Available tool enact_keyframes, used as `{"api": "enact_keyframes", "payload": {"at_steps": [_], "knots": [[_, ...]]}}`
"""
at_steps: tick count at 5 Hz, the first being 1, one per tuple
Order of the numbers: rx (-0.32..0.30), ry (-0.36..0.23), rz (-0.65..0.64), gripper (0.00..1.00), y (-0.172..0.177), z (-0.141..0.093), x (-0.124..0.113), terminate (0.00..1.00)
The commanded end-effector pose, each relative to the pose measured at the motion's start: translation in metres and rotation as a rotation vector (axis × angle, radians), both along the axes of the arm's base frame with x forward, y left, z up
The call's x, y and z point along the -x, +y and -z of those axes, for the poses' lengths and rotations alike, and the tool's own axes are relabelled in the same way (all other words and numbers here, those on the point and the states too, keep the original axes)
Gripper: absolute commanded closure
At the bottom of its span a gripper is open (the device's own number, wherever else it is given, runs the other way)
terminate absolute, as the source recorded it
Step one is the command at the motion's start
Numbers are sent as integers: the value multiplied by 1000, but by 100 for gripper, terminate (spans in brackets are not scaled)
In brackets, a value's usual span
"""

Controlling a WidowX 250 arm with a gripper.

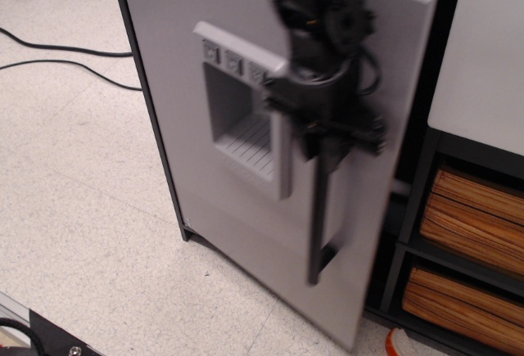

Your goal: Open fridge

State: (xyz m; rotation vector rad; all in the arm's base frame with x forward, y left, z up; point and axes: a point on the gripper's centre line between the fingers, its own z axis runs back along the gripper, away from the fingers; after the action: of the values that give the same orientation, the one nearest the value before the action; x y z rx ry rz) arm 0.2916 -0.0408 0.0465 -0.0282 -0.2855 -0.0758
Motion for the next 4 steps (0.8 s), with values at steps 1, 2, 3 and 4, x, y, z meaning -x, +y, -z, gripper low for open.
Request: {"api": "enact_keyframes", "payload": {"at_steps": [1, 2, 3, 4], "knots": [[1, -66, 25, 0, 27, -34, 34, 0], [-12, -16, -8, 0, 34, -32, 54, 0], [-21, 15, 3, 0, 21, -19, 61, 0], [-8, 62, 18, 0, -9, -4, 57, 0]]}}
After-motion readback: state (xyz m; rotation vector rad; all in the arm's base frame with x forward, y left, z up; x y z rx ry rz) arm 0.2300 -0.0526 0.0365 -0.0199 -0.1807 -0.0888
